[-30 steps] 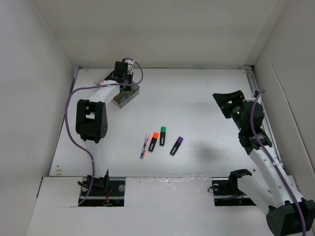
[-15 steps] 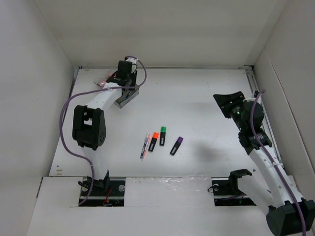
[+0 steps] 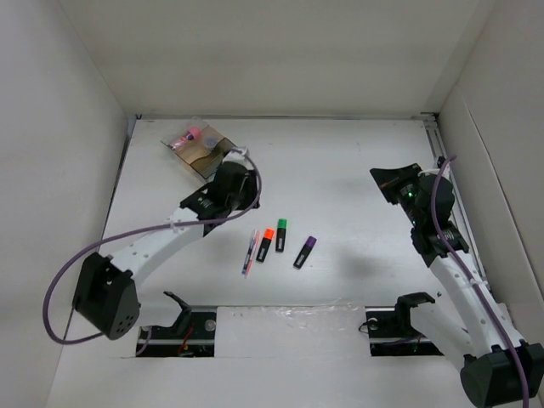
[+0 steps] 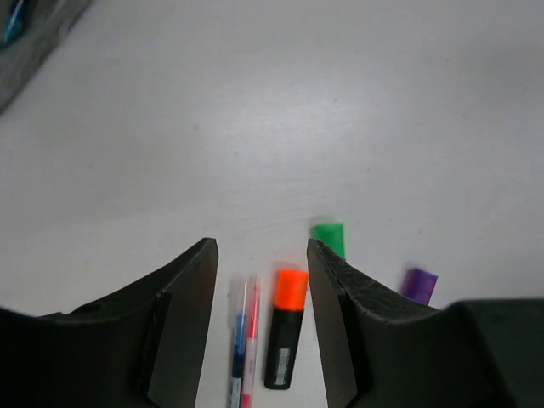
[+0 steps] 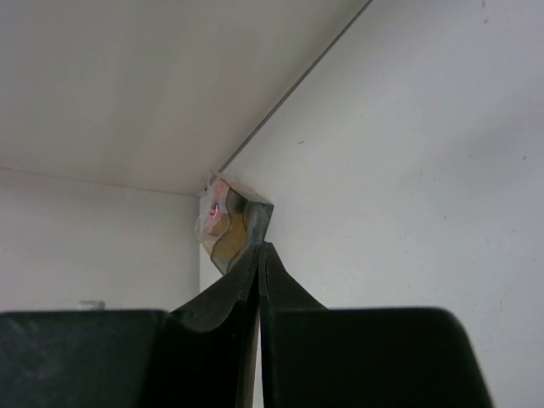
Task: Sort the stationery into containers
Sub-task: Pick up the pen from the center of the board, then place the pen in the storage box, then pick up the pen from the center of the board.
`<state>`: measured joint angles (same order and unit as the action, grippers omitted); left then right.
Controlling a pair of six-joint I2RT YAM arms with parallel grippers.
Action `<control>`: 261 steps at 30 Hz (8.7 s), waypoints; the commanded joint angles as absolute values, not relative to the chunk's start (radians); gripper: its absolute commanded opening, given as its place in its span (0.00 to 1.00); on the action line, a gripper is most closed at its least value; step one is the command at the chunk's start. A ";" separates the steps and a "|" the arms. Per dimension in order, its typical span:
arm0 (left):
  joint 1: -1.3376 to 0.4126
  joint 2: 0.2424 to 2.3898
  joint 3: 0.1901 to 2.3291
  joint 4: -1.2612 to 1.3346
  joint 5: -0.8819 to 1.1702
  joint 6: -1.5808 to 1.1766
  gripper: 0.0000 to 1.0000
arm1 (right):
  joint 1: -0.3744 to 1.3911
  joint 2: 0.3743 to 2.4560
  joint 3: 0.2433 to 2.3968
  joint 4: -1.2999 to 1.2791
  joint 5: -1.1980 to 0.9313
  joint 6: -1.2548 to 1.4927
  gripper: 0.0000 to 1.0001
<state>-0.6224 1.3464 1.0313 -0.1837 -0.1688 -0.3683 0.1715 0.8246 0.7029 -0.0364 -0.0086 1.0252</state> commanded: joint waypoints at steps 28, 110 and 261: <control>-0.827 1.180 0.630 -0.314 -0.273 -0.732 0.32 | 0.189 0.847 0.715 0.015 -0.035 1.014 0.33; -0.272 1.934 1.764 -0.354 -0.195 0.136 0.00 | 0.198 0.861 0.723 0.015 -0.044 1.005 0.35; -0.986 1.396 0.653 -0.256 -0.468 -0.819 0.20 | 0.634 1.097 0.861 -0.060 0.385 0.933 0.19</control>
<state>-0.9863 1.3590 0.6308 -0.2333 -0.4423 -0.7990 0.6239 1.1248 0.8669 -0.0971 0.3954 0.9382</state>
